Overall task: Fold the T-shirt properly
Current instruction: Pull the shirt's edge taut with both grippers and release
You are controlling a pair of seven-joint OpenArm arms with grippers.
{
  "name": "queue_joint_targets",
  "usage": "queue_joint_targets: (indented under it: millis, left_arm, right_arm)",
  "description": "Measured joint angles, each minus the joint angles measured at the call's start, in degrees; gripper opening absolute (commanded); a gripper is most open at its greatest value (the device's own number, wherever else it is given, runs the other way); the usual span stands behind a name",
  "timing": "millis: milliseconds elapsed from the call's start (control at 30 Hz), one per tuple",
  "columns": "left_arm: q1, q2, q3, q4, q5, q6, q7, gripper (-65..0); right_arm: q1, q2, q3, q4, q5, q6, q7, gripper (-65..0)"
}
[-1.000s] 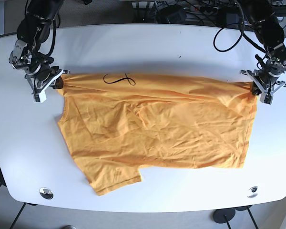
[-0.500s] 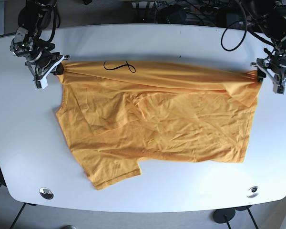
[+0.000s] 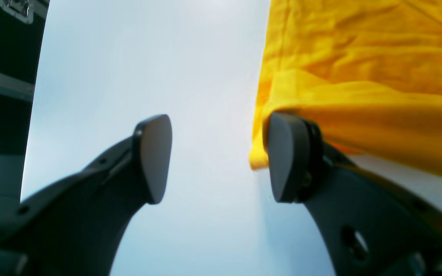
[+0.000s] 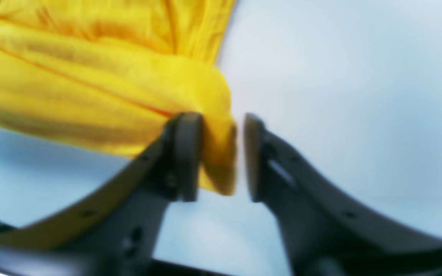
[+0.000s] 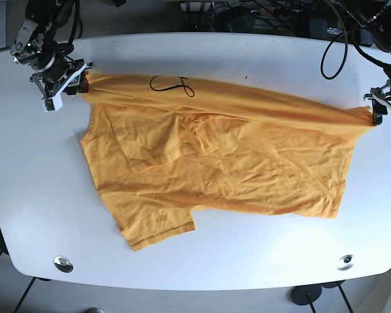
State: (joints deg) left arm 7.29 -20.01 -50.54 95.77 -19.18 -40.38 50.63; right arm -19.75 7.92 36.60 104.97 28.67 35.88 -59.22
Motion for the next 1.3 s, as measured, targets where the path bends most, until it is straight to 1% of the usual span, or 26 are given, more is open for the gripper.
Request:
queue_joint_targets:
  millis: [33,67,100,133,167,233,267,333,433,467,533,600,633,700,733,767,800,833,900,967,1000,1033,1133,1200,1233,1300]
  left_arm:
    - [0.0,0.0,0.0,0.0,0.0,0.0,0.0,-29.0]
    - [0.5,-0.1,0.0,0.0,0.0,0.0,-0.1,-29.0]
    - [1.3,-0.1,0.0,0.0,-0.2,0.0,-0.1,-29.0]
    - [2.1,0.0,0.1,0.0,-0.2,0.0,0.0,-29.0]
    - [2.6,0.2,0.1,0.0,-0.2,0.0,1.2,-29.0]
    - [2.6,0.1,0.0,-0.3,-1.1,0.1,5.9,-29.0]
    - [2.4,0.0,0.0,-0.6,-3.6,0.1,7.3,-29.0]
    - [2.4,-0.3,0.0,-1.0,-8.9,0.1,8.5,-29.0]
    - [3.2,-2.3,-0.1,-1.0,-14.5,0.1,8.5,-29.0]
    - [3.3,-2.6,0.0,-0.9,-15.5,0.1,8.6,-29.0]
    - [3.0,-2.6,0.7,-0.8,-15.5,0.1,8.5,-29.2]
    - [1.8,-2.4,3.1,-0.3,-12.1,0.3,8.6,-29.2]
    - [0.3,-2.2,6.1,0.6,-9.7,0.3,8.7,-29.2]
    - [-1.3,-0.9,10.3,1.4,-7.2,0.4,7.0,-29.2]
    - [-1.4,0.7,12.9,1.4,-2.6,0.4,5.6,-29.2]
    - [-1.1,1.9,14.3,1.3,0.8,0.3,3.6,-29.3]
    - [-0.6,2.8,15.2,1.2,4.5,0.3,0.9,-29.4]
    - [-0.5,3.7,15.9,0.9,8.0,0.2,-2.1,-31.2]
    - [-0.7,5.7,17.1,-1.2,15.1,0.3,-8.8,-39.7]
    - [-0.8,7.4,17.9,-5.8,20.5,0.0,-11.3,-49.2]
    - [-0.6,7.5,17.8,-7.5,20.8,0.0,-11.2,-50.6]
    - [-0.5,7.1,17.4,-9.3,20.0,0.0,-12.4,-50.4]
    - [0.7,6.0,16.8,-10.1,20.3,0.0,-12.8,-50.4]
    - [4.3,5.4,14.7,-9.6,17.8,0.0,-14.6,-50.4]
    - [5.7,5.4,12.6,-8.3,18.1,-0.2,-14.0,-50.4]
    - [7.1,6.1,9.7,-6.2,20.1,-0.2,-10.7,-50.4]
  right_arm:
    - [-1.2,0.3,0.9,0.0,2.4,-0.02,-0.1,-32.5]
    - [-2.1,0.7,1.0,0.0,4.4,-0.07,-0.3,-29.0]
    - [-3.0,1.2,1.0,0.0,7.8,0.07,-0.7,-26.0]
    - [-3.9,1.9,0.8,0.0,11.1,0.76,-1.0,-23.8]
    - [-4.6,2.6,0.9,0.0,14.5,1.88,-1.0,-22.7]
    - [-5.9,3.7,0.9,0.0,20.1,2.34,-0.5,-22.7]
    - [-6.4,4.0,0.9,0.0,21.9,2.34,-0.4,-22.7]
    - [-7.3,5.1,0.5,0.0,24.1,2.34,-0.7,-22.7]
    - [-7.7,5.9,0.5,0.0,27.1,2.32,-0.9,-22.7]
    - [-7.8,6.0,0.5,0.0,27.3,2.34,-0.8,-22.7]
    - [-7.9,6.1,0.1,0.8,26.9,2.29,-1.0,-22.8]
    - [-7.9,7.0,-3.2,1.9,26.8,2.29,-0.9,-22.8]
    - [-7.5,7.3,-6.4,2.1,25.5,2.27,-0.9,-24.3]
    - [-5.9,6.8,-8.9,2.1,23.2,2.23,-0.6,-35.2]
    - [-5.0,5.6,-8.9,1.9,19.8,2.23,-0.4,-45.3]
    - [-3.8,4.0,-8.5,1.7,16.2,1.84,0.1,-51.2]
    - [-2.9,2.7,-8.6,1.2,12.3,1.84,0.0,-55.6]
    - [-2.1,1.5,-8.9,0.7,8.8,2.1,-0.5,-58.0]
    - [-0.3,-0.5,-8.9,-0.7,2.4,2.36,-0.4,-58.0]
    - [0.8,-1.9,-8.8,-2.6,-2.9,2.56,-0.3,-58.3]
    - [0.9,-2.1,-8.8,-3.3,-4.1,2.58,0.1,-58.3]
    - [1.1,-2.1,-8.7,-4.3,-4.4,2.6,0.2,-58.3]
    - [1.1,-2.0,-8.5,-5.4,-3.8,2.78,0.7,-58.5]
    - [-0.4,-1.7,-8.5,-5.2,-3.1,2.75,1.7,-58.5]
    - [-1.7,-1.0,-8.5,-4.7,-2.8,3.17,1.7,-58.5]
    - [-3.4,-0.1,-8.5,-3.6,-2.6,3.15,1.7,-58.5]
